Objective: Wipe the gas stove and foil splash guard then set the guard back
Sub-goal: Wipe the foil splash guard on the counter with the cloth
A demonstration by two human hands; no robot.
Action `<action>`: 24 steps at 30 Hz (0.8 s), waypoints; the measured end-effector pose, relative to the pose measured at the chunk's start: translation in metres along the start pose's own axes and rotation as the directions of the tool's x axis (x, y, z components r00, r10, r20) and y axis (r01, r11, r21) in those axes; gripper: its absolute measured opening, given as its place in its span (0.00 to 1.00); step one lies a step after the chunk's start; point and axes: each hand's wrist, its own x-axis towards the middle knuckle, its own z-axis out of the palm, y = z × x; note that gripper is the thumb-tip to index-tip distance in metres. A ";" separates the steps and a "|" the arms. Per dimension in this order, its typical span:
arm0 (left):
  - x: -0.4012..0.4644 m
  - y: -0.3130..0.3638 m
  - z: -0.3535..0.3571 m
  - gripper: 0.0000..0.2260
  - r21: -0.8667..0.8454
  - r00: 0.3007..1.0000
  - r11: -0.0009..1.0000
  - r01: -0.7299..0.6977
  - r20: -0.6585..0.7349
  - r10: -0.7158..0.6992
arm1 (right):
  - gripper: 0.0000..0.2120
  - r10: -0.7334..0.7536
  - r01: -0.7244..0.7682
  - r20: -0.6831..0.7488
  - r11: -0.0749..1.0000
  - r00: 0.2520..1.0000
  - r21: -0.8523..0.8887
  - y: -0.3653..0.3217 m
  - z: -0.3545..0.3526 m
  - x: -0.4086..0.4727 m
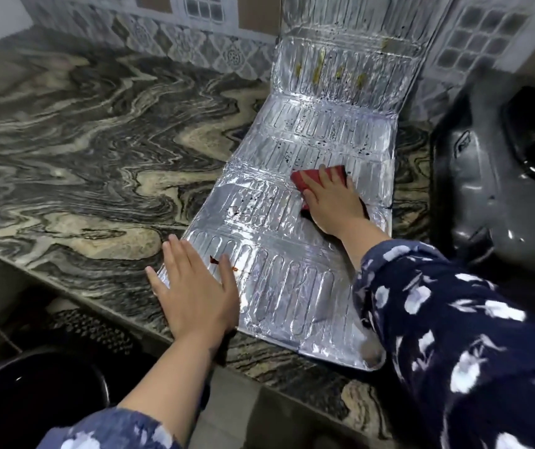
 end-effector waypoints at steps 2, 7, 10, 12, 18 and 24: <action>-0.001 0.000 -0.002 0.33 -0.022 1.000 1.000 -0.004 0.012 0.004 | 0.23 -0.010 0.009 0.016 0.999 1.000 0.053 -0.012 0.001 -0.021; 0.001 -0.003 -0.006 0.32 -0.050 0.997 0.998 -0.024 0.077 0.028 | 0.23 -0.249 0.240 0.037 0.956 0.968 0.168 -0.057 -0.001 -0.099; 0.005 -0.010 -0.014 0.30 -0.059 0.990 0.997 -0.053 0.130 0.061 | 0.29 -0.445 0.434 0.017 0.881 0.896 0.190 -0.089 -0.001 -0.140; 0.012 -0.023 -0.020 0.27 -0.060 0.985 0.991 -0.123 0.112 0.130 | 0.29 -0.521 0.509 0.039 0.845 0.853 0.166 -0.104 0.002 -0.147; 0.023 -0.054 -0.021 0.25 0.011 0.945 0.954 -0.301 0.135 0.297 | 0.29 -0.565 0.561 0.054 0.824 0.823 0.079 -0.129 0.009 -0.119; 0.022 -0.055 -0.017 0.39 0.024 0.944 0.949 -0.313 0.114 0.308 | 0.23 -0.377 0.376 -0.007 0.924 0.926 0.076 -0.133 0.003 -0.058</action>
